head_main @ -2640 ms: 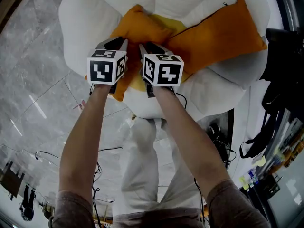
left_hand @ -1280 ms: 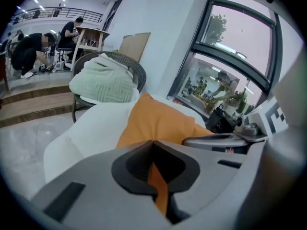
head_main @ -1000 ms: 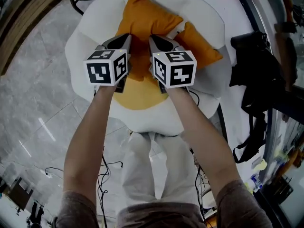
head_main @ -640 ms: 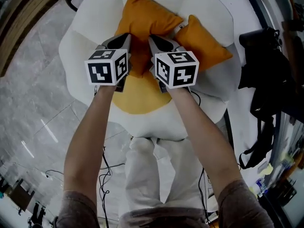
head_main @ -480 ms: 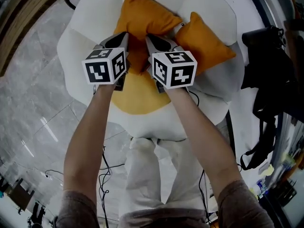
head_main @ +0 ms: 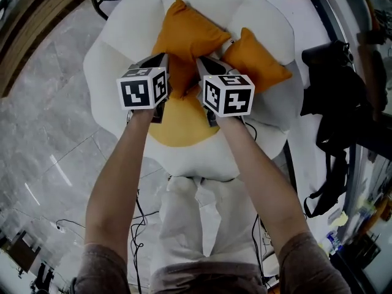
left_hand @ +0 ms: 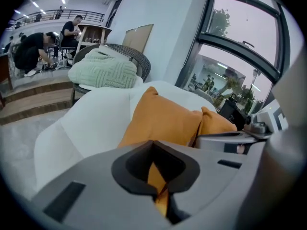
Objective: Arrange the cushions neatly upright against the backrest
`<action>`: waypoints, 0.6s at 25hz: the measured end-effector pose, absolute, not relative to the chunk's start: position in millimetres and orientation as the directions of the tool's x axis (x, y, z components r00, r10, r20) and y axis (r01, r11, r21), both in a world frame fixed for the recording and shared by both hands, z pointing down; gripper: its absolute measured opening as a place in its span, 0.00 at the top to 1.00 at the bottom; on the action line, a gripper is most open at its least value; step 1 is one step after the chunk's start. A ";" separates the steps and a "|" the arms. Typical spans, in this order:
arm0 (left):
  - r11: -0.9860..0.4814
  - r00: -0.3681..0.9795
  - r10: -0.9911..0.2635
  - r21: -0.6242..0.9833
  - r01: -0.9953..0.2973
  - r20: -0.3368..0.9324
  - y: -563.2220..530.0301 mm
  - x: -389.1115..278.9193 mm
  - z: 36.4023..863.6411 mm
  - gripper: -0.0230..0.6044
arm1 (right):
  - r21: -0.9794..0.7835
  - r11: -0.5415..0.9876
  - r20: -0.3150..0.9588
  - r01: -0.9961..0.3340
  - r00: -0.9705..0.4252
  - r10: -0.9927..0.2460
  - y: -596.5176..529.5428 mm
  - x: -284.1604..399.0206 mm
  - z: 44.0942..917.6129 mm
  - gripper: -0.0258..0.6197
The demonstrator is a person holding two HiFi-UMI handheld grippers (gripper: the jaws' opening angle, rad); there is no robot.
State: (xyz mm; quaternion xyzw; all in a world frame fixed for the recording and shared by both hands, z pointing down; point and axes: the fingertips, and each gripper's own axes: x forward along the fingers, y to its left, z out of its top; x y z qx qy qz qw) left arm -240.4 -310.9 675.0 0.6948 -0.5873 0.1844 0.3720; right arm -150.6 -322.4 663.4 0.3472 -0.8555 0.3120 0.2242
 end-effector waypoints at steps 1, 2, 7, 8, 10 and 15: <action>-0.030 0.244 -0.672 0.303 -0.952 0.699 -306.6 -240.6 668.3 0.96 | -0.386 0.553 0.604 -0.739 -0.655 -0.454 -319.6 -147.7 656.2 0.92; -0.026 0.245 -0.667 0.307 -0.951 0.704 -302.1 -240.6 661.4 0.96 | -0.394 0.544 0.607 -0.741 -0.654 -0.451 -315.8 -145.4 648.8 0.92; -0.030 0.260 -0.639 0.314 -0.949 0.724 -280.0 -231.7 620.2 0.96 | -0.393 0.534 0.632 -0.748 -0.642 -0.434 -288.3 -136.3 610.0 0.92; -0.033 0.264 -0.634 0.316 -0.948 0.726 -275.6 -229.8 609.9 0.96 | -0.393 0.534 0.635 -0.749 -0.641 -0.432 -283.1 -135.6 600.7 0.92; -0.032 0.271 -0.628 0.323 -0.946 0.730 -264.5 -225.7 587.8 0.96 | -0.395 0.530 0.637 -0.750 -0.640 -0.431 -272.0 -134.3 579.8 0.92; -0.022 0.286 -0.616 0.347 -0.938 0.734 -237.4 -208.2 530.0 0.96 | -0.389 0.533 0.633 -0.752 -0.638 -0.438 -245.6 -124.7 523.3 0.92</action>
